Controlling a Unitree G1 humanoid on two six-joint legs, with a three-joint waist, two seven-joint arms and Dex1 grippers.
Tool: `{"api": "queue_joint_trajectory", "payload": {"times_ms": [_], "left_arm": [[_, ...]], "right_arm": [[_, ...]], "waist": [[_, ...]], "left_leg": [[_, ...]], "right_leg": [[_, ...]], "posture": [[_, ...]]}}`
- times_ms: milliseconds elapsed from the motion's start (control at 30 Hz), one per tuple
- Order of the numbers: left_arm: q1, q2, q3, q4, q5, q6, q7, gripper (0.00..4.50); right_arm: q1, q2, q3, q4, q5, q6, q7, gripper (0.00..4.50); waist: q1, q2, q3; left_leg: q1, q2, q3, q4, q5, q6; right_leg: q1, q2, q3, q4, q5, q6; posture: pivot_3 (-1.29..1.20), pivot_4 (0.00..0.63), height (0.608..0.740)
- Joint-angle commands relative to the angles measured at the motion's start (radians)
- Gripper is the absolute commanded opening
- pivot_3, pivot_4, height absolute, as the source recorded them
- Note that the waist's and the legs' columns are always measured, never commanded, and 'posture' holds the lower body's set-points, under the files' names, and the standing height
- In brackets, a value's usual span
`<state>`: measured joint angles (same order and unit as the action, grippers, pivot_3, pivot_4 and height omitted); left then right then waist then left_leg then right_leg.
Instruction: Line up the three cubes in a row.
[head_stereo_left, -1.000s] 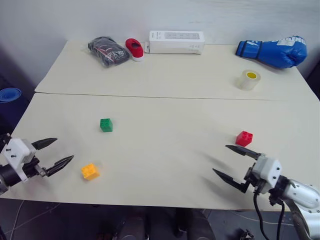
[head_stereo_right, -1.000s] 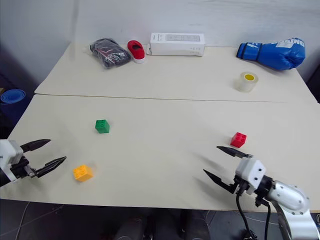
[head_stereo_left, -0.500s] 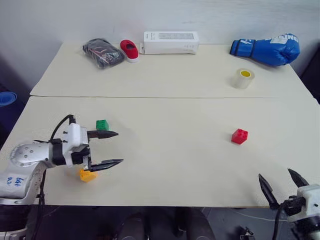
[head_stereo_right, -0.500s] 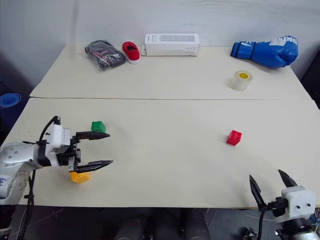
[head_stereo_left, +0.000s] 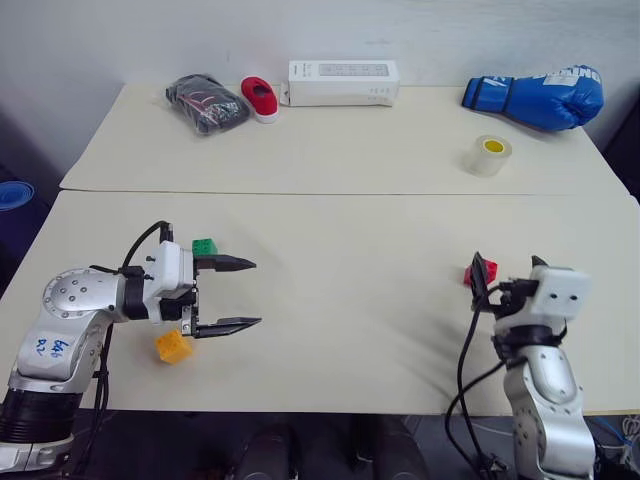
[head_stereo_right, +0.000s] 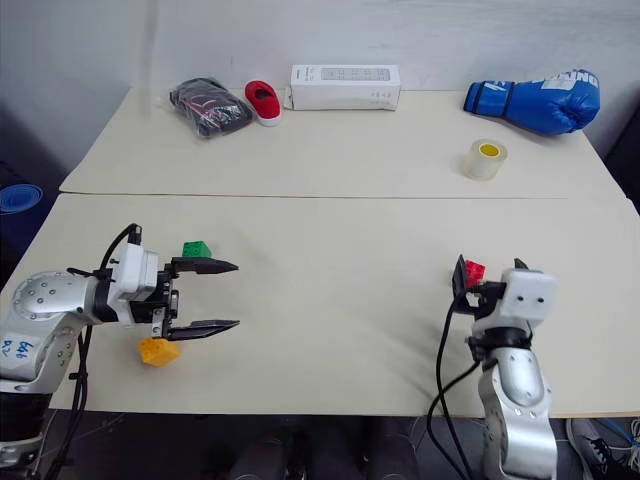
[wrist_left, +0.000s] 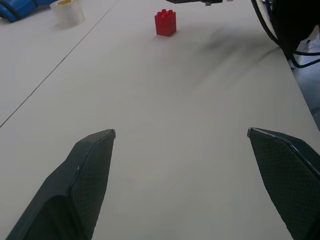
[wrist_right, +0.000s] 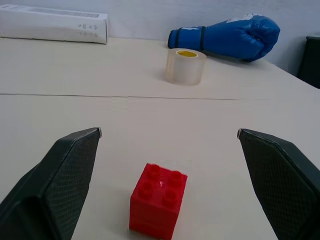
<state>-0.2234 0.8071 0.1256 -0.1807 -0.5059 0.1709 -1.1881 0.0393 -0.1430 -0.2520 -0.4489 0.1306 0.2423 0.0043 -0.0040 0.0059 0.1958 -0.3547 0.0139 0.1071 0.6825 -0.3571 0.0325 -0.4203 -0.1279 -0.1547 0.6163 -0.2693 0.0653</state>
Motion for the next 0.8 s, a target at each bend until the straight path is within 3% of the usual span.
{"api": "queue_joint_trajectory", "payload": {"times_ms": [33, 167, 433, 467, 533, 600, 667, 800], "left_arm": [[0.017, -0.001, 0.008, -0.039, 0.009, -0.013, 0.012, 4.47], [0.023, -0.001, 0.019, -0.061, 0.002, -0.004, 0.033, 4.47], [0.063, 0.002, 0.026, -0.093, 0.002, -0.008, 0.053, 4.5], [0.069, 0.005, 0.031, -0.093, 0.002, -0.01, 0.052, 4.5], [0.081, 0.007, 0.039, -0.094, 0.003, -0.017, 0.053, 4.5], [0.088, 0.007, 0.043, -0.096, 0.006, -0.02, 0.056, 4.5], [0.088, 0.007, 0.048, -0.088, 0.008, -0.023, 0.057, 4.5], [0.087, 0.006, 0.048, -0.069, 0.015, -0.036, 0.05, 4.5]], "right_arm": [[-0.063, 0.036, -0.007, 0.088, -0.031, 0.018, -0.079, 4.5], [-0.094, 0.038, 0.0, 0.166, -0.017, 0.007, -0.063, 4.5], [-0.108, 0.03, 0.012, 0.232, -0.011, -0.07, -0.034, 1.72], [-0.101, 0.022, 0.016, 0.227, -0.003, -0.068, -0.013, 1.47], [-0.087, -0.005, 0.022, 0.219, 0.01, -0.084, 0.043, 1.49], [-0.089, -0.051, 0.023, 0.205, 0.086, -0.107, 0.174, 1.49], [-0.12, -0.177, 0.056, 0.203, 0.204, -0.155, 0.475, 1.49], [-0.169, -0.377, 0.151, 0.252, 0.284, -0.238, 0.892, 1.49]], "waist": [[-0.002, 0.0, 0.0], [-0.002, 0.0, 0.0], [-0.007, 0.0, 0.0], [-0.009, 0.0, 0.0], [-0.01, 0.0, 0.0], [-0.009, 0.0, 0.0], [-0.01, 0.0, 0.0], [-0.011, 0.0, 0.0]], "left_leg": [[0.0, 0.0, 0.0, 0.0, 0.0, 0.0], [0.0, 0.0, 0.0, 0.0, 0.0, -0.001], [0.0, 0.0, 0.0, 0.0, 0.001, 0.0], [0.0, 0.0, 0.0, 0.0, 0.001, 0.0], [0.0, 0.0, 0.0, 0.0, 0.001, 0.0], [0.0, 0.0, 0.0, 0.0, 0.001, 0.0], [0.0, 0.0, 0.0, 0.0, 0.001, 0.001], [0.0, 0.001, 0.0, 0.0, 0.0, 0.002]], "right_leg": [[0.0, 0.0, 0.0, 0.0, 0.0, 0.0], [-0.001, 0.001, 0.0, 0.001, 0.0, 0.0], [-0.001, 0.0, 0.0, 0.002, 0.0, 0.0], [-0.001, 0.0, 0.0, 0.002, 0.0, 0.0], [-0.001, 0.0, 0.0, 0.002, 0.0, 0.0], [-0.001, 0.0, 0.0, 0.002, 0.0, 0.0], [-0.001, 0.0, 0.0, 0.002, 0.0, 0.0], [0.0, 0.0, 0.0, 0.001, 0.0, 0.001]], "posture": [[0.0, 0.15, 0.74], [0.0, 0.15, 0.74], [0.0, 0.15, 0.74], [0.0, 0.15, 0.74], [0.0, 0.15, 0.74], [0.0, 0.15, 0.74], [0.0, 0.15, 0.74], [0.0, 0.15, 0.74]]}}
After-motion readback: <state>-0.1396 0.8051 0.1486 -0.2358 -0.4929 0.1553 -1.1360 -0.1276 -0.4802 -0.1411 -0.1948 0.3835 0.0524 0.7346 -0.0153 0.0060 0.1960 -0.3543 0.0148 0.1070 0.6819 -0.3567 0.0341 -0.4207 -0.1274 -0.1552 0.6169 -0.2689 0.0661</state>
